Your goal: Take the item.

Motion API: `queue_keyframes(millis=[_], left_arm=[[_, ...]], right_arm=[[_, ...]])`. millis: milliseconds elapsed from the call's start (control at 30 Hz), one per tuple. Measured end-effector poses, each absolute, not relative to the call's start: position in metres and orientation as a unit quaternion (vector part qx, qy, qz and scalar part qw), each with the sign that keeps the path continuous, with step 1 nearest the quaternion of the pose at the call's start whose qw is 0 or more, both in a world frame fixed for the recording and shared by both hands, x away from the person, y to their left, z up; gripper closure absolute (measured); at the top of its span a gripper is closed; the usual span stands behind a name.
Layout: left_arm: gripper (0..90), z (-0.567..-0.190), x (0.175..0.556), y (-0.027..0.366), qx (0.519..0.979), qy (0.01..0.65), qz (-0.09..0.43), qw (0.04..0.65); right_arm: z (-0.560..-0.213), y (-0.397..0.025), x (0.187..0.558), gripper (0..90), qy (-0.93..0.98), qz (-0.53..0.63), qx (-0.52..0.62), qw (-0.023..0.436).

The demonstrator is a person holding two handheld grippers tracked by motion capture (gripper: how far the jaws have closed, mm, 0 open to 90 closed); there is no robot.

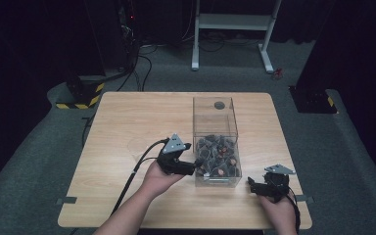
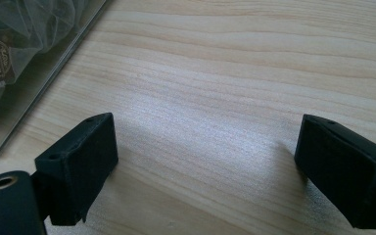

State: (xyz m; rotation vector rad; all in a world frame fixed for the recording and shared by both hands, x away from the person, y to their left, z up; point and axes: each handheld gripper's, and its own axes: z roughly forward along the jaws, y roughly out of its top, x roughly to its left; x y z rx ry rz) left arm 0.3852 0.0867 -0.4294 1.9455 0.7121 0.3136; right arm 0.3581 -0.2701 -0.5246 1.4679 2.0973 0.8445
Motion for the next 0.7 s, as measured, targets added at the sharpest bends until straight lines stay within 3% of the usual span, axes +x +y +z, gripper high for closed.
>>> queue_keyframes(millis=[333,700], left_arm=[[30.2,-0.429,0.394,0.076,0.805,0.296,0.126,0.499],[53.1,-0.433,0.395,0.069,0.794,0.308,0.137,0.506]], right_arm=[[-0.525,-0.27,0.358,8.6,0.759,0.306,0.531,0.22],[-0.524,-0.27,0.358,8.9,0.76,0.306,0.53,0.221]])
